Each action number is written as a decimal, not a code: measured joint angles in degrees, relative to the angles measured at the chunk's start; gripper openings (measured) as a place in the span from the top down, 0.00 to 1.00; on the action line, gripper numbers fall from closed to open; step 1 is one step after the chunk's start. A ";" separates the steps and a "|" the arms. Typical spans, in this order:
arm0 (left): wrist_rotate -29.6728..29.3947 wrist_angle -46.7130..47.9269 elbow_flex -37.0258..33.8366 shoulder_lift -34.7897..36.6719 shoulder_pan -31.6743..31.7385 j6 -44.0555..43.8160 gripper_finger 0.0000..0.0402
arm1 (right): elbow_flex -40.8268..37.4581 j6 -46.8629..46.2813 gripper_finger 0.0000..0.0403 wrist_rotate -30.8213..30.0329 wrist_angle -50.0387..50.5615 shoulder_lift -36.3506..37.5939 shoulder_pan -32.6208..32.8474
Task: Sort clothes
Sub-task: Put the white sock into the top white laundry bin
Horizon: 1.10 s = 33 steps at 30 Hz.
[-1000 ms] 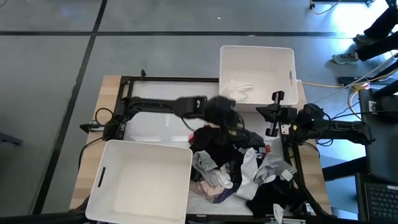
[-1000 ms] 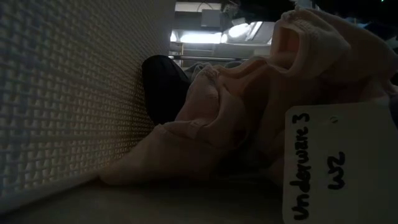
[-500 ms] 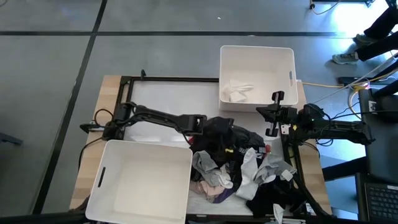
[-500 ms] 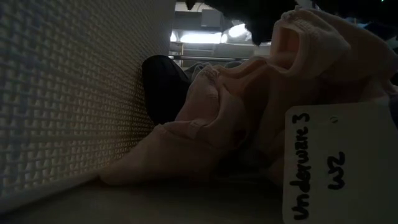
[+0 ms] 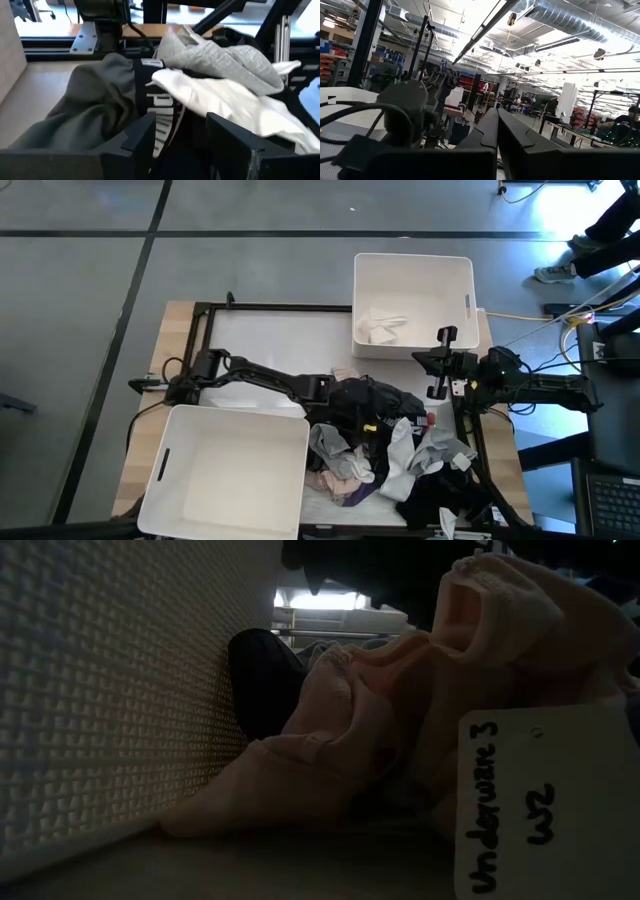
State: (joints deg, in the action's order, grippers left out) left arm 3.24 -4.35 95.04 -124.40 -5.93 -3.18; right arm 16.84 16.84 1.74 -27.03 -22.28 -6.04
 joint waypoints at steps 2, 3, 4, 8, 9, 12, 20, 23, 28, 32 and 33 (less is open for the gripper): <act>0.58 -1.68 0.02 -0.75 -0.14 -1.36 0.59 | 0.00 0.00 0.98 0.00 -0.01 0.01 0.00; 0.86 -2.93 0.03 -1.17 -0.25 -2.33 0.59 | 0.00 0.00 0.98 0.00 -0.02 0.02 0.00; 1.04 -3.31 0.05 -1.29 -0.40 -2.70 0.59 | 0.00 0.00 0.98 0.00 -0.02 0.02 0.01; 1.19 -4.85 0.07 -1.94 -0.35 -3.96 0.59 | 0.00 0.00 0.98 0.04 0.00 0.00 0.00; 1.19 -5.67 0.07 -1.99 -0.31 -4.26 0.59 | 0.00 -0.02 0.98 0.04 -0.02 0.00 0.02; 1.23 -8.26 0.13 -2.57 -0.25 -5.18 0.59 | 0.00 -0.01 0.98 0.27 -0.03 0.00 0.02; 3.92 -11.59 2.18 -8.77 -0.29 -10.05 0.59 | 0.00 0.00 0.98 0.25 -0.06 0.02 0.00; 6.30 -11.83 3.32 -9.55 -0.08 -10.44 0.59 | 0.00 0.00 0.98 0.24 0.00 0.02 0.00; 6.78 -11.80 3.41 -9.53 0.08 -8.46 0.59 | 0.00 0.00 0.98 0.22 0.11 0.02 0.01; 6.78 -12.05 3.41 -9.53 0.02 -6.90 0.59 | 0.00 0.00 0.98 0.20 0.13 0.02 0.00; 6.78 -12.09 3.41 -9.53 0.02 -6.66 0.59 | 0.00 0.00 0.98 0.20 0.13 0.00 0.00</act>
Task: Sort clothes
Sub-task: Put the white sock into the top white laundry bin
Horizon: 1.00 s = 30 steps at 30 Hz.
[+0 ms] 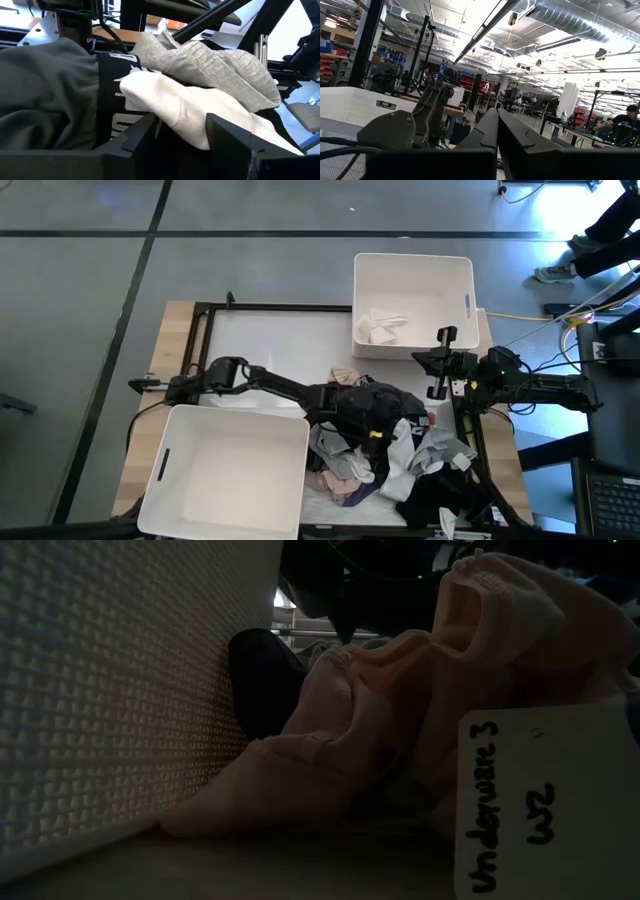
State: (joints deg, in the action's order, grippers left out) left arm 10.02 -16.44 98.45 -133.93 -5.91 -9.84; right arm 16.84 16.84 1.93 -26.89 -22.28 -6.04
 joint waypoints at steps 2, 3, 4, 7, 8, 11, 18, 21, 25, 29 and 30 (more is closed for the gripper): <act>-0.02 0.10 0.00 0.31 -0.04 1.01 0.62 | 0.00 0.00 0.98 0.02 0.01 0.02 0.02; -0.01 -0.07 0.00 0.52 -0.09 1.83 0.63 | 0.00 -0.01 0.98 0.00 0.02 0.01 0.01; -0.02 0.11 0.00 1.00 -0.11 2.91 0.65 | 0.00 0.00 0.98 0.00 0.02 0.02 0.00; -0.04 0.07 0.02 1.51 -0.11 4.71 0.71 | 0.00 -0.02 0.98 -0.02 0.04 0.01 0.00; -0.04 0.19 0.02 1.51 -0.11 5.19 0.73 | 0.00 0.00 0.98 0.00 0.04 0.01 0.00; -0.07 1.01 0.00 1.40 -0.11 6.50 0.80 | 0.00 0.00 0.98 -0.02 0.04 0.01 0.01; -0.09 0.98 0.00 1.40 -0.13 10.72 0.97 | 0.00 0.00 0.98 -0.02 0.04 -0.01 0.02; -0.13 0.88 0.00 1.40 -0.13 12.90 0.98 | 0.00 0.00 0.98 -0.02 0.04 0.00 0.02; -1.76 2.43 0.00 1.78 -0.15 17.36 0.99 | 0.00 0.00 0.98 -0.02 0.04 0.02 0.02; -5.79 6.30 -0.02 3.94 -0.02 21.43 0.99 | 0.00 0.00 0.98 -0.02 0.09 -0.01 0.02; -7.12 6.75 -0.02 4.82 0.00 22.71 0.99 | 0.00 0.00 0.98 -0.04 0.07 0.01 0.00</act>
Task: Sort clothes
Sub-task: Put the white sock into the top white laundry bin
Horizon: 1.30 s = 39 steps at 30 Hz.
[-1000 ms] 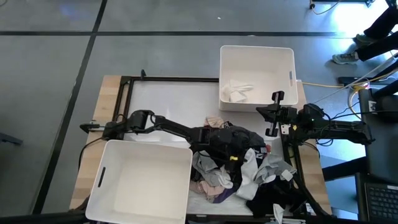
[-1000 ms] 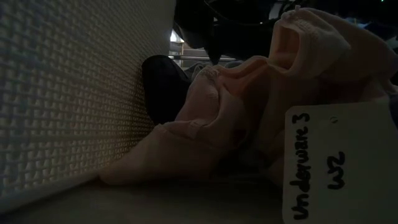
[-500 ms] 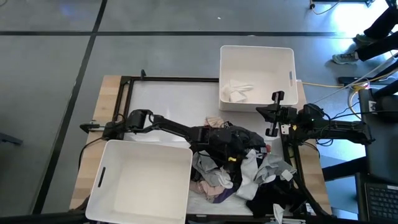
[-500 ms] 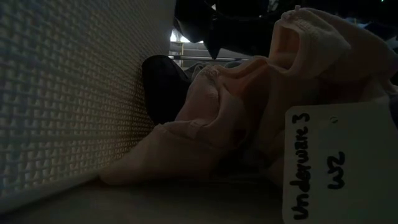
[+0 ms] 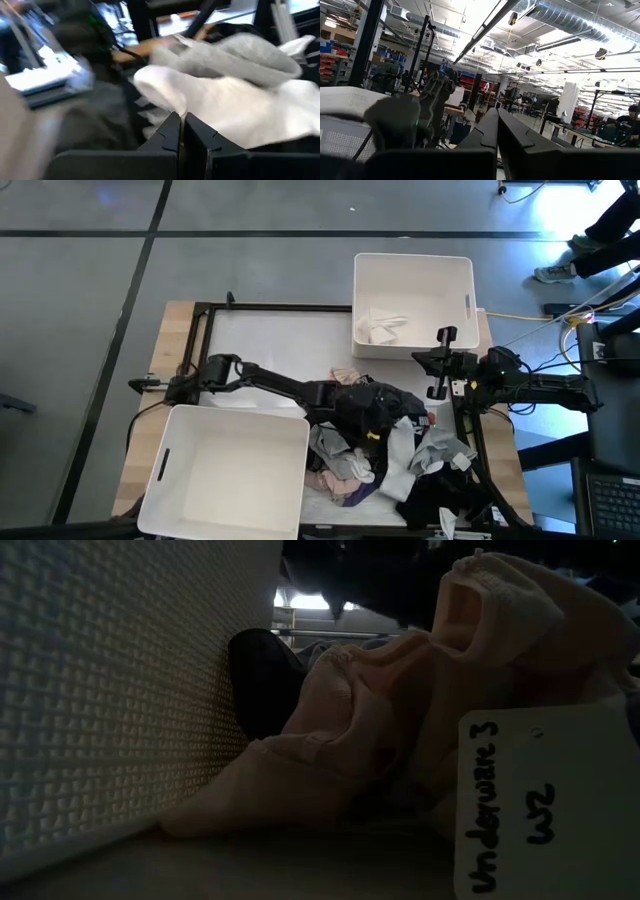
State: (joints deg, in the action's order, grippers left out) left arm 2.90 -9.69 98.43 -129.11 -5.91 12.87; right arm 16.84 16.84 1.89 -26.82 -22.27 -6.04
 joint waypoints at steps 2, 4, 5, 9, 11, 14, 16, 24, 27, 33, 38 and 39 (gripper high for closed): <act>-2.80 1.67 0.00 1.87 0.00 3.05 0.99 | 0.00 0.00 0.98 -0.16 0.04 0.00 0.01; -5.67 4.07 0.02 3.73 0.00 6.55 0.99 | 0.00 0.00 0.98 -0.17 0.07 -0.02 0.00; -7.35 4.68 0.02 4.60 0.02 8.13 0.99 | 0.00 0.00 0.98 -0.17 0.09 0.01 0.02; -14.52 6.75 0.00 7.13 0.38 12.66 0.98 | 0.00 0.00 0.98 -0.15 0.52 -0.02 0.00; -16.50 6.81 -0.02 8.70 0.92 14.76 0.98 | 0.00 0.00 0.98 -0.13 0.47 -0.02 0.00; -18.22 6.60 0.00 10.81 2.37 16.48 0.99 | 0.01 0.01 0.98 -0.09 0.50 -0.02 0.00; -18.74 6.74 0.00 12.02 3.78 17.30 0.99 | 0.01 0.02 0.98 -0.03 0.47 -0.01 0.02; -18.89 3.41 0.00 14.93 11.41 15.64 0.99 | 0.00 0.13 0.98 0.09 0.41 -0.02 0.00; -18.87 0.70 0.00 15.05 14.12 14.31 0.98 | 0.01 0.14 0.98 0.06 0.32 0.01 0.00; -18.85 -6.73 0.00 15.20 18.85 12.21 0.98 | 0.02 0.15 0.98 -0.42 0.32 -0.02 0.00; -18.80 -15.33 0.02 15.20 22.13 11.25 0.98 | 0.01 0.17 0.98 -0.42 0.32 -0.02 0.00; -18.78 -16.43 0.02 15.20 22.75 11.17 0.98 | 0.02 0.17 0.98 -0.42 0.32 -0.02 0.02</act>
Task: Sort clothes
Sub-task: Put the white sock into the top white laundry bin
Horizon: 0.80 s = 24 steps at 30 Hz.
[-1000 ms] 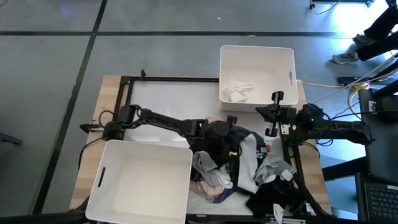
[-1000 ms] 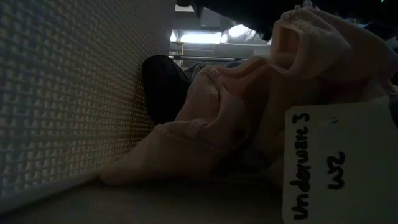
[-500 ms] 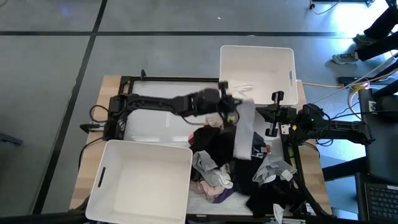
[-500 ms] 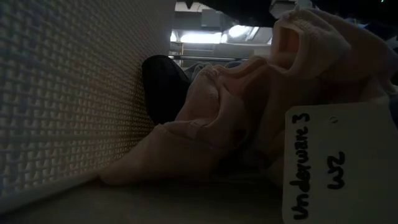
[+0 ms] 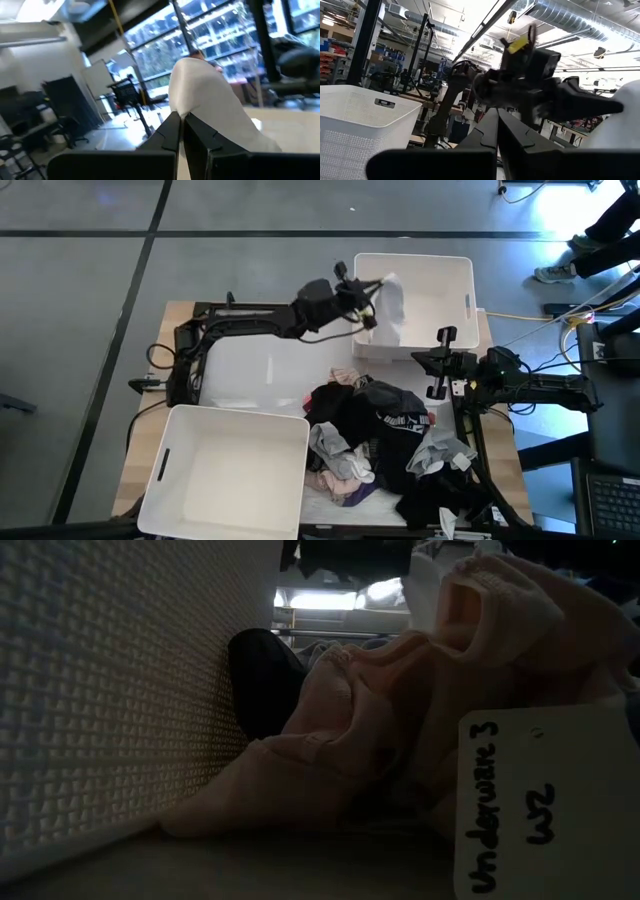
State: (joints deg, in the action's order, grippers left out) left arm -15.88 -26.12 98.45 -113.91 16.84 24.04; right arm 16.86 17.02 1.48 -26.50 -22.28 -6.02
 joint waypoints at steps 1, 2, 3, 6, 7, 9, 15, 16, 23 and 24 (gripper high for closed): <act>0.01 -0.71 0.00 0.00 0.64 0.04 0.98 | 0.00 0.00 0.98 0.00 0.00 0.00 -0.01; 0.06 -1.48 0.00 0.00 1.28 -0.05 0.98 | -0.02 0.00 0.98 0.00 0.00 0.00 -0.01; 0.25 -2.51 0.00 0.00 1.98 -0.39 0.98 | 0.00 0.00 0.98 0.00 -0.02 0.00 -0.01; 1.64 -5.67 0.00 0.00 4.03 -3.25 0.98 | 0.01 0.02 0.98 0.00 -0.24 0.00 -0.02; 2.49 -7.12 0.00 -0.11 4.64 -4.41 0.98 | 0.01 0.02 0.98 0.00 -0.34 0.00 0.00; 4.31 -10.71 0.00 -0.35 5.84 -6.23 0.98 | 0.00 0.02 0.98 0.00 -0.46 0.00 -0.01; 6.54 -15.53 0.00 -0.40 7.69 -9.53 0.98 | 0.01 1.04 0.98 -0.02 -0.33 0.00 0.00; 6.56 -16.17 -0.01 -0.45 7.74 -8.98 0.98 | -0.01 1.05 0.98 -0.02 -0.10 0.01 -0.01; 11.71 -16.10 0.00 -0.44 7.44 -9.12 0.98 | -0.02 1.33 0.98 -0.02 0.07 0.00 0.00; 12.02 -15.15 0.00 -0.43 7.27 -9.75 0.98 | 0.01 1.33 0.98 -0.02 0.09 0.00 -0.02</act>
State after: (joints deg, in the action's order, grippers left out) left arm -3.85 -41.27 98.45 -114.34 24.11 14.29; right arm 16.86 18.35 1.45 -26.41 -22.28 -6.04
